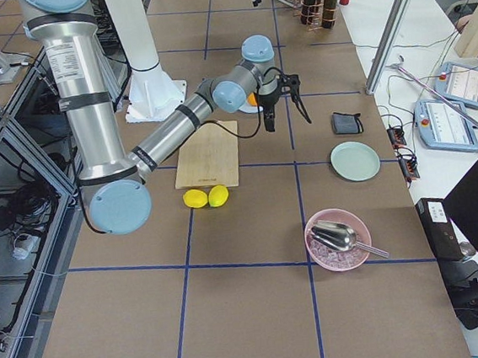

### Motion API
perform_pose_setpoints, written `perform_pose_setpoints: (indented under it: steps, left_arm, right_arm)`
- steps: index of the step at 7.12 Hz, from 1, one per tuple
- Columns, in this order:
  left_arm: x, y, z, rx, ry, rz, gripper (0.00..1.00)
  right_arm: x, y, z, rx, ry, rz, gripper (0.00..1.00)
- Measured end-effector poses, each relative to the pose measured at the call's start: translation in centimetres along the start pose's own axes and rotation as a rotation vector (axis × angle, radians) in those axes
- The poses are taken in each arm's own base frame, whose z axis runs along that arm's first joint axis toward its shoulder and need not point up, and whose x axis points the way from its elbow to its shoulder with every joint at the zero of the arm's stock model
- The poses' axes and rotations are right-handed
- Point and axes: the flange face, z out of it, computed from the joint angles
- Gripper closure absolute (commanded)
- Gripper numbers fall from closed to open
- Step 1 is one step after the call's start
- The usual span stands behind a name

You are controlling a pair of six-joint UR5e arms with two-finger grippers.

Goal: Pick orange to plate

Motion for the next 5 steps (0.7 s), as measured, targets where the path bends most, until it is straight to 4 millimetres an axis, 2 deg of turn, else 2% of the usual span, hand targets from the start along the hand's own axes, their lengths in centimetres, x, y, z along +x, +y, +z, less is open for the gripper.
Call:
perform_pose_setpoints:
  steps: [1, 2, 3, 4, 5]
  left_arm:
    - [-5.9, 0.2, -2.7, 0.004, -0.042, 0.079, 0.16]
    - [-11.4, 0.5, -5.6, -0.007, -0.097, 0.132, 0.16]
    - [-15.6, 0.6, -8.1, -0.055, -0.152, 0.148, 0.16]
    - [-18.3, 0.3, -9.9, -0.128, -0.184, 0.122, 0.16]
    - [-19.9, 0.4, -10.9, -0.201, -0.194, 0.068, 0.0]
  right_arm:
    - [7.1, -1.5, -1.7, -0.003, 0.011, -0.052, 0.0]
    - [13.4, -2.7, -3.0, -0.004, 0.027, -0.094, 0.0]
    - [18.6, -3.4, -3.6, -0.021, 0.049, -0.136, 0.0]
    - [22.4, -3.6, -3.7, -0.05, 0.064, -0.168, 0.0]
    - [24.4, -3.5, -3.4, -0.083, 0.07, -0.182, 0.0]
